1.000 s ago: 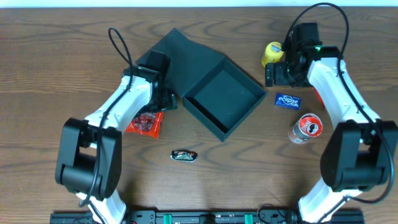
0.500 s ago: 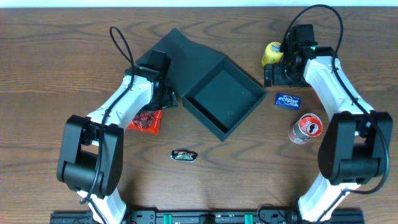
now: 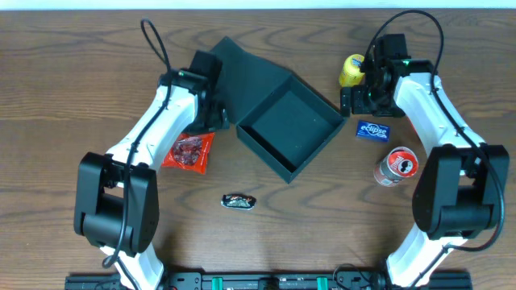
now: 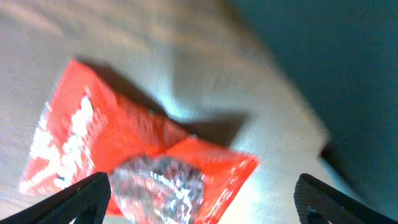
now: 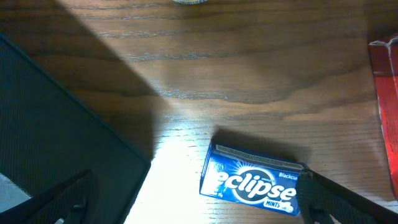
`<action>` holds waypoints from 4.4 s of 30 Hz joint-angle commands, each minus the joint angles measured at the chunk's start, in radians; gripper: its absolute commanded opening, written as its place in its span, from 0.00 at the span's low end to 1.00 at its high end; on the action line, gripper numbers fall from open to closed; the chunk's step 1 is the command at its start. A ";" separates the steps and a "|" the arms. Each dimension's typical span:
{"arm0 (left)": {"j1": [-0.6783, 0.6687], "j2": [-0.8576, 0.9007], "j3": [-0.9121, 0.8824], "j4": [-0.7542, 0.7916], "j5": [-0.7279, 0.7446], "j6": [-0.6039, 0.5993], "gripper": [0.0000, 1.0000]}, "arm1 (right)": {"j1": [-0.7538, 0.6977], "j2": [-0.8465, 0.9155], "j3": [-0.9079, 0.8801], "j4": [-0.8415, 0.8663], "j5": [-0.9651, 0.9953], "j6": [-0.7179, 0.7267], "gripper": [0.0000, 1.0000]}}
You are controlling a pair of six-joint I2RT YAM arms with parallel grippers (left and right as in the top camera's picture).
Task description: Pack container
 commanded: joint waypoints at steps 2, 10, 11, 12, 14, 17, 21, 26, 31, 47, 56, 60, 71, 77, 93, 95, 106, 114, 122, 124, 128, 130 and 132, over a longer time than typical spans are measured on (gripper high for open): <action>0.003 0.007 0.034 0.010 -0.052 0.076 0.95 | -0.003 0.005 0.016 -0.005 -0.011 0.013 0.99; 0.008 0.061 0.022 0.027 -0.087 0.124 0.95 | -0.002 0.005 0.016 -0.010 -0.011 0.012 0.99; 0.008 0.075 0.022 0.024 -0.084 0.124 0.95 | -0.002 0.005 0.016 -0.012 -0.011 0.012 0.99; 0.008 0.085 0.022 0.020 -0.084 0.124 0.95 | -0.002 0.005 0.016 -0.012 -0.011 0.012 0.99; 0.008 0.110 0.022 0.013 -0.084 0.124 0.95 | -0.002 0.005 0.016 -0.012 -0.011 0.012 0.99; 0.008 0.137 0.022 0.008 -0.084 0.124 0.95 | -0.002 0.005 0.016 -0.012 -0.011 0.012 0.99; 0.008 0.143 0.022 0.026 -0.084 0.123 0.95 | 0.000 0.005 0.016 -0.021 -0.011 0.012 0.99; 0.008 0.144 0.022 0.075 -0.084 0.113 0.95 | 0.017 0.005 0.016 -0.067 -0.014 0.013 0.99; 0.008 0.144 0.022 0.111 -0.080 0.111 0.95 | 0.050 0.005 0.016 -0.121 -0.027 0.013 0.99; 0.008 0.144 0.035 0.181 -0.060 0.091 0.95 | 0.208 0.005 0.016 -0.205 -0.279 0.012 0.99; 0.008 0.143 0.068 0.158 -0.068 0.111 0.95 | 0.207 0.005 0.016 -0.169 -0.220 0.012 0.99; 0.008 0.139 0.170 0.052 -0.098 0.126 0.95 | 0.178 -0.018 0.016 -0.158 -0.221 -0.004 0.99; 0.008 -0.117 0.344 -0.204 -0.114 0.114 0.95 | 0.137 -0.344 0.016 -0.145 -0.081 -0.034 0.99; 0.008 -0.378 0.272 -0.321 -0.115 -0.013 0.95 | 0.137 -0.549 0.008 -0.167 -0.014 -0.045 0.99; 0.005 -0.747 -0.276 -0.284 0.137 -0.685 0.95 | 0.137 -1.027 -0.329 -0.121 -0.014 -0.021 0.99; 0.005 -0.731 -0.278 -0.251 0.148 -0.722 0.95 | 0.137 -1.039 -0.337 -0.119 -0.015 -0.021 0.99; 0.009 -0.457 -0.278 -0.035 0.155 -1.034 0.95 | 0.137 -1.019 -0.340 -0.121 -0.016 -0.002 0.99; 0.054 -0.298 -0.278 0.052 0.165 -1.032 0.95 | 0.137 -1.017 -0.340 -0.121 -0.016 -0.002 0.99; 0.165 -0.188 -0.278 0.053 0.227 -0.949 0.95 | 0.137 -1.004 -0.340 -0.121 -0.016 -0.002 0.99; 0.166 -0.167 -0.278 0.057 0.223 -0.948 0.95 | 0.137 -0.997 -0.340 -0.121 -0.016 -0.002 0.99; 0.166 -0.114 -0.278 0.079 0.226 -0.933 0.95 | 0.137 -0.978 -0.340 -0.121 -0.016 -0.002 0.99; 0.166 -0.077 -0.278 0.092 0.230 -0.929 0.95 | 0.137 -0.970 -0.340 -0.122 -0.016 -0.002 0.99; 0.166 -0.056 -0.278 0.095 0.235 -0.928 0.95 | 0.137 -0.967 -0.340 -0.124 -0.016 -0.002 0.99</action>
